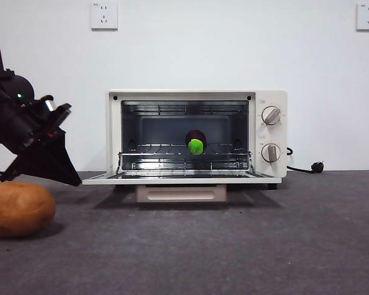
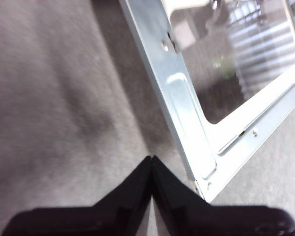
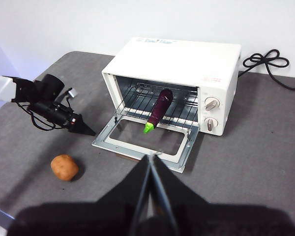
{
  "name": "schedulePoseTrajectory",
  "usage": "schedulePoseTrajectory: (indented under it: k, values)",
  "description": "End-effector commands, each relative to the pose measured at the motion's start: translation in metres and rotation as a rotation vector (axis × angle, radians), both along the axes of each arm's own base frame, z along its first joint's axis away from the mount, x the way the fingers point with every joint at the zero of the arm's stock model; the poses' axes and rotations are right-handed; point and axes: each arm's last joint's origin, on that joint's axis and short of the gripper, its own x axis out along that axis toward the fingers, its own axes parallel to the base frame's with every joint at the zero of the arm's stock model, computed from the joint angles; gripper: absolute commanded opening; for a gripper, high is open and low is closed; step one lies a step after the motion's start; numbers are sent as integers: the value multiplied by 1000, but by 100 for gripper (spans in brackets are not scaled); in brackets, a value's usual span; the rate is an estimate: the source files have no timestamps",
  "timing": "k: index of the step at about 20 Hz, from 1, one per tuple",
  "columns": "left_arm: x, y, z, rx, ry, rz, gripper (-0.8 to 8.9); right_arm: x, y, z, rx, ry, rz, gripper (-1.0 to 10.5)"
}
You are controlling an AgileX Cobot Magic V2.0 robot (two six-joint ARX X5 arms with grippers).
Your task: Take the eggplant from the table,put the eggplant in the oven
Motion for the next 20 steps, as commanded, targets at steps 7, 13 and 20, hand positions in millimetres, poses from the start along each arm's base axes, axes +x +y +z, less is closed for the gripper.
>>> schedulePoseTrajectory:
  k: [7, 13, 20]
  values:
    - [-13, -14, -32, -54, 2, -57, -6, -2, -1, -1, 9, 20, -10, -12]
    - [-15, -16, -33, -175, -5, -79, -6, -2, -1, -1, 9, 20, -10, -12]
    - [-11, -15, -28, -328, -28, -104, -6, -2, -1, -1, 12, 22, -12, -12]
